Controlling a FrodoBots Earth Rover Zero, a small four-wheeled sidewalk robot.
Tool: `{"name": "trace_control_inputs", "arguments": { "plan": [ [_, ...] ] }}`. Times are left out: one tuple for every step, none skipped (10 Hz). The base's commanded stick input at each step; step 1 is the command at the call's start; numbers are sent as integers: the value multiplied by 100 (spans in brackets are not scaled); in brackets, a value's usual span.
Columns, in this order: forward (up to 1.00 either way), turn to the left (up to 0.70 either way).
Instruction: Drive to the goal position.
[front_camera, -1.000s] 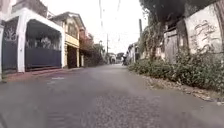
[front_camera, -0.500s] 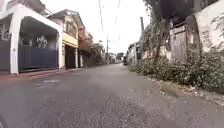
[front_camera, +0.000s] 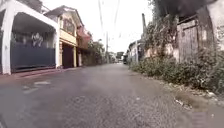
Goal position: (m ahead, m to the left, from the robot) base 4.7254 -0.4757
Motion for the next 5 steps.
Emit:
{"name": "trace_control_inputs", "arguments": {
  "plan": [
    [100,0],
    [100,0],
    [100,0],
    [100,0],
    [100,0]
  ]
}}
